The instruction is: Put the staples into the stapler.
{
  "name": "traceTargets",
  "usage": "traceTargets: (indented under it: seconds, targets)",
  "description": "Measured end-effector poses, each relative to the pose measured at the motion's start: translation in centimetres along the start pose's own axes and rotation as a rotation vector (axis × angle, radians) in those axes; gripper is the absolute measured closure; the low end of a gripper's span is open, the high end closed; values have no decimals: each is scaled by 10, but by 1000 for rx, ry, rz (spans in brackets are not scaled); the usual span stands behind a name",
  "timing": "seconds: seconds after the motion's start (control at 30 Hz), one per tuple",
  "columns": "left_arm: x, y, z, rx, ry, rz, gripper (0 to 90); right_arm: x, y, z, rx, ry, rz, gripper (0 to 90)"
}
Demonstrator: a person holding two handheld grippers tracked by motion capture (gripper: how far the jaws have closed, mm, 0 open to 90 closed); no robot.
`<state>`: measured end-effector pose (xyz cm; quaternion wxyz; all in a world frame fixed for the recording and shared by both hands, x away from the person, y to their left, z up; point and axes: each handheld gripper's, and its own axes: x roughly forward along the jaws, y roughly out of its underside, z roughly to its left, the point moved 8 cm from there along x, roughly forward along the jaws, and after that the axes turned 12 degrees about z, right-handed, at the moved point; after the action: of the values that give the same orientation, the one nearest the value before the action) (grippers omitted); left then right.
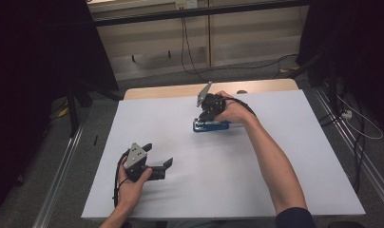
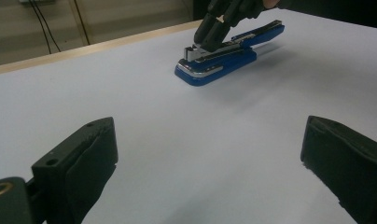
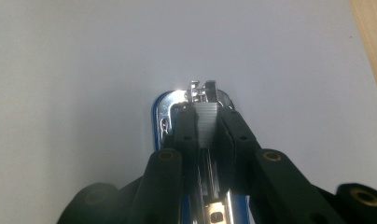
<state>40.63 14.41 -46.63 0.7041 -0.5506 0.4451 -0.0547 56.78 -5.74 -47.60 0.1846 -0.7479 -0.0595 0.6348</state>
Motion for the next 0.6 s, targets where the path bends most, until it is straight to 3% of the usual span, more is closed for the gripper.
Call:
traceTargets:
  seconds: [0.23, 0.6]
  targets:
    - [1, 0, -1, 3, 5, 0, 40, 0, 0, -1, 34, 2, 0, 775]
    - [0, 0, -1, 3, 4, 0, 40, 1, 0, -2, 35, 1, -10, 752]
